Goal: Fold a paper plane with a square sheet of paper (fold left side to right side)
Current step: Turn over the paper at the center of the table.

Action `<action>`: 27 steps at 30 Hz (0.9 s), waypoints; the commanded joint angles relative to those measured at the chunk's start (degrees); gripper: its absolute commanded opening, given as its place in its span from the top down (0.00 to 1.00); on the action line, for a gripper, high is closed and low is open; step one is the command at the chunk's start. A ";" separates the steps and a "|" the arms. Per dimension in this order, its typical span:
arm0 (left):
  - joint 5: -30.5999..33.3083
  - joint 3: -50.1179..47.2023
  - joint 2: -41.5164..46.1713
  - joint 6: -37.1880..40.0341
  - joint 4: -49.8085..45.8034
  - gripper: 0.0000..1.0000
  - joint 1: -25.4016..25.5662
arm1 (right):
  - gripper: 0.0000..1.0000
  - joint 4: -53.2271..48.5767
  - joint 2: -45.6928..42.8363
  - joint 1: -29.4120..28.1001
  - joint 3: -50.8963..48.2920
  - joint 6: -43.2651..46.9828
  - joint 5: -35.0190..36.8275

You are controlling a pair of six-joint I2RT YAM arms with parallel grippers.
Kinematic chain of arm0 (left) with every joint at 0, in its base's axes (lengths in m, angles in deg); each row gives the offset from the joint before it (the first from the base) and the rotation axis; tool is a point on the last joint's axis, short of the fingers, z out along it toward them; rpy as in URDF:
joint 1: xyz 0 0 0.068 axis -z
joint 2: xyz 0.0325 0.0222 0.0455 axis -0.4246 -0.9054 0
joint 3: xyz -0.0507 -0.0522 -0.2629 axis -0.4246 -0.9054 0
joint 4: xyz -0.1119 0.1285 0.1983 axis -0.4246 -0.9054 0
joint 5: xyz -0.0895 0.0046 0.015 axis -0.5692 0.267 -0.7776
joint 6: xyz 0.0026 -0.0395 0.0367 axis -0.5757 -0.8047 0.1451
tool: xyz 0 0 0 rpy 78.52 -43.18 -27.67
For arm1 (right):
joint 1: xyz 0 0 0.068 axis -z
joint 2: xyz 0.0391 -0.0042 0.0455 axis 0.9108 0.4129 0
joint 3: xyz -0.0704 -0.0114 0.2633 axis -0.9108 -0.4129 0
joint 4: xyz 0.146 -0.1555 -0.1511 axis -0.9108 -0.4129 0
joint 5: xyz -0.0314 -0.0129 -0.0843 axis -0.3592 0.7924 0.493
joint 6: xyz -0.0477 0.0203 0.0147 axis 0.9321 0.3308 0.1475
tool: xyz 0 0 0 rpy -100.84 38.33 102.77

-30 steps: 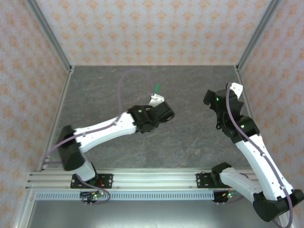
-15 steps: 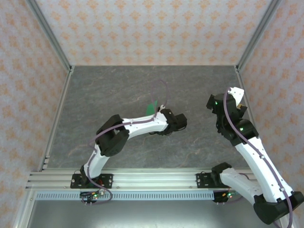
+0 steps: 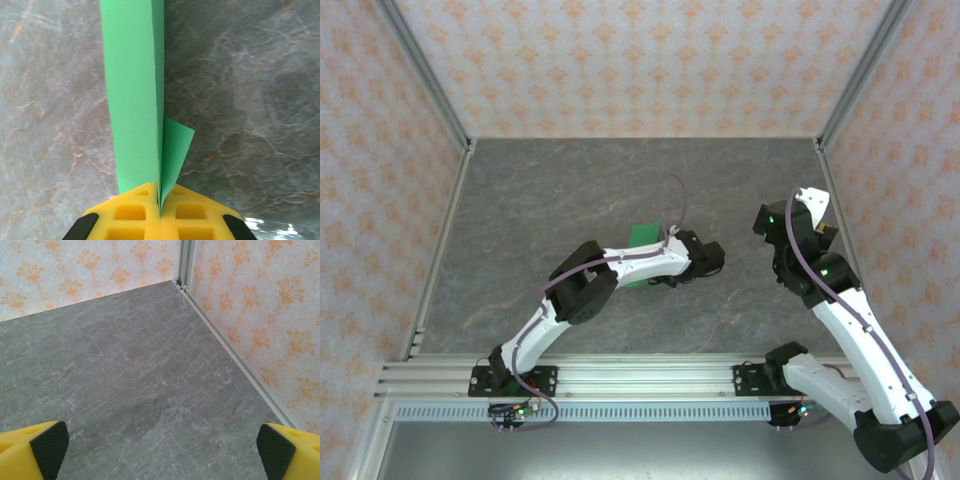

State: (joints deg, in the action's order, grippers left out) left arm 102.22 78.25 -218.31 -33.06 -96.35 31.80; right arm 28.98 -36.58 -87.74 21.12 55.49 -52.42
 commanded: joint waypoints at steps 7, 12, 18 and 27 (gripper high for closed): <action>-8.94 1.76 -1.00 1.72 5.30 0.99 -2.99 | 0.00 -2.33 -0.50 -0.11 -0.93 -0.55 -1.95; -10.67 2.44 -1.01 2.51 5.82 0.96 -4.06 | 0.00 -3.02 -0.45 -0.14 -1.29 -0.51 -2.63; -13.75 2.50 0.14 4.00 6.54 0.88 -4.41 | 0.00 -2.74 -0.10 -0.19 -1.82 -0.48 -4.14; -20.33 1.22 5.81 7.11 10.74 0.64 -4.98 | 0.00 -0.80 1.91 -0.16 -2.12 -0.08 -9.60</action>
State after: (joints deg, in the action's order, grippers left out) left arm 86.29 79.26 -217.68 -27.46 -89.62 26.36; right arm 27.84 -35.23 -87.74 19.80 55.29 -59.77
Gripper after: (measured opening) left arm 0.343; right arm 0.998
